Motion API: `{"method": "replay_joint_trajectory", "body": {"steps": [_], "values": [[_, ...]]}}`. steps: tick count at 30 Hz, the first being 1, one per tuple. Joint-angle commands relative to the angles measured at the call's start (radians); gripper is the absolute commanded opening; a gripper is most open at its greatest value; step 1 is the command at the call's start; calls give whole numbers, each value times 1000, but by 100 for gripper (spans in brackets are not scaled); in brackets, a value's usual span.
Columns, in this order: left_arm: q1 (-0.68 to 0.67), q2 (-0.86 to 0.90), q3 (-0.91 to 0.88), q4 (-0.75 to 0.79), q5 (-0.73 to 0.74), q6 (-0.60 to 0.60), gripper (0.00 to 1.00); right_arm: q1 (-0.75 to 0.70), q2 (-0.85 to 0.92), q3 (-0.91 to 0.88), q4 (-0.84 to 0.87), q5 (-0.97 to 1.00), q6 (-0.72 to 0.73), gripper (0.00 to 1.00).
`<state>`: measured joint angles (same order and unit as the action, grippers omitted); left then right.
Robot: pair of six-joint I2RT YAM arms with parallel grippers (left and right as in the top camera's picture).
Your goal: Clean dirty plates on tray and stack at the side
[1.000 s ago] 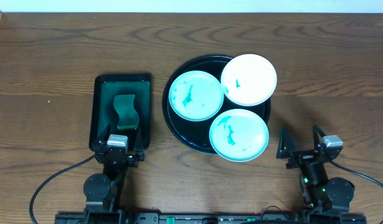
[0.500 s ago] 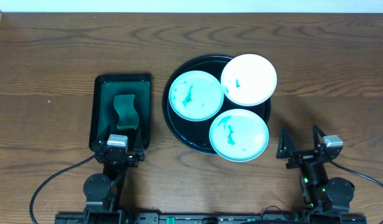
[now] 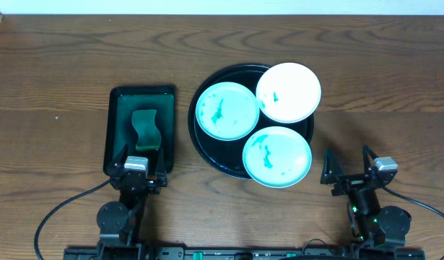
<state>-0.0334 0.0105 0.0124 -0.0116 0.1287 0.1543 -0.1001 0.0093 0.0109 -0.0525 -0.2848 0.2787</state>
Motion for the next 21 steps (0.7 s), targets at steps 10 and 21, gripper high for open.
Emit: {"method": "replay_joint_trajectory", "body": {"steps": [10,21], "values": [[6,0,-8,-44,43,-2,83,-3,2,-5,1,-11,12,99],[6,0,-8,-32,158,-83,83,-3,2,-5,1,-11,12,99]]}}
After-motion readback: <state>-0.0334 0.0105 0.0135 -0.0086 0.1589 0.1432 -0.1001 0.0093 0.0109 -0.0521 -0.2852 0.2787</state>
